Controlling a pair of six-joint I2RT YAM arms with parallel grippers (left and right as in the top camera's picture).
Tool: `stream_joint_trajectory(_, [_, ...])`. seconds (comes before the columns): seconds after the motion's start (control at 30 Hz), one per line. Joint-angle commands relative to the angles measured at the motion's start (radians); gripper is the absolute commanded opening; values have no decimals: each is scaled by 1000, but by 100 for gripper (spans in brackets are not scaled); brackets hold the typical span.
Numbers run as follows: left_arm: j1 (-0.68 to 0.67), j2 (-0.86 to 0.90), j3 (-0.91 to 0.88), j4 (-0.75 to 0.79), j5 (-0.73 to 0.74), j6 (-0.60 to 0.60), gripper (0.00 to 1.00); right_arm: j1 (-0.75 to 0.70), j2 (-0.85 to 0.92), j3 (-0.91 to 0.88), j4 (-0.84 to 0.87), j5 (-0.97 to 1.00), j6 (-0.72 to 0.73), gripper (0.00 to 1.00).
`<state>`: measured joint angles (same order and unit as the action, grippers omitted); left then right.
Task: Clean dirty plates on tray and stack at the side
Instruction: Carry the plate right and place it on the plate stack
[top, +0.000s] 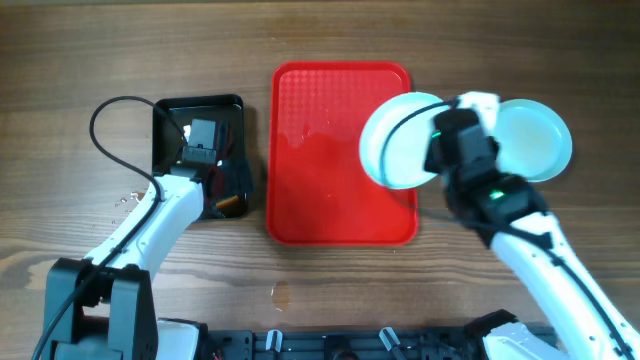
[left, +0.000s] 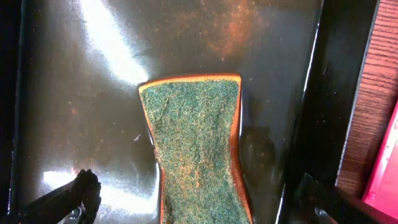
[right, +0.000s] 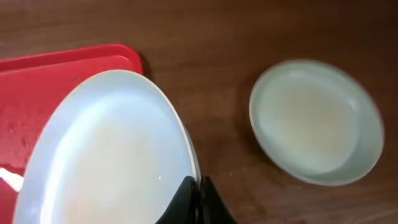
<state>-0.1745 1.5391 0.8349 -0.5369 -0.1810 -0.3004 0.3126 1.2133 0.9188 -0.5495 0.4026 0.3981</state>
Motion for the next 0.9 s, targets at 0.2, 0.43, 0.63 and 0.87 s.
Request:
stream_joint_trajectory(0.2, [4, 2, -2, 2, 5, 6, 100, -440, 9, 6, -20, -299, 76, 4])
stream_joint_trajectory(0.43, [4, 2, -2, 2, 5, 5, 100, -683, 96, 6, 25, -298, 82, 4])
stream_joint_trajectory(0.63, [4, 2, -2, 2, 5, 5, 100, -803, 223, 6, 92, -292, 113, 4])
stream_joint_trajectory(0.87, [4, 2, -2, 2, 5, 6, 100, -832, 262, 21, 143, -464, 85, 50])
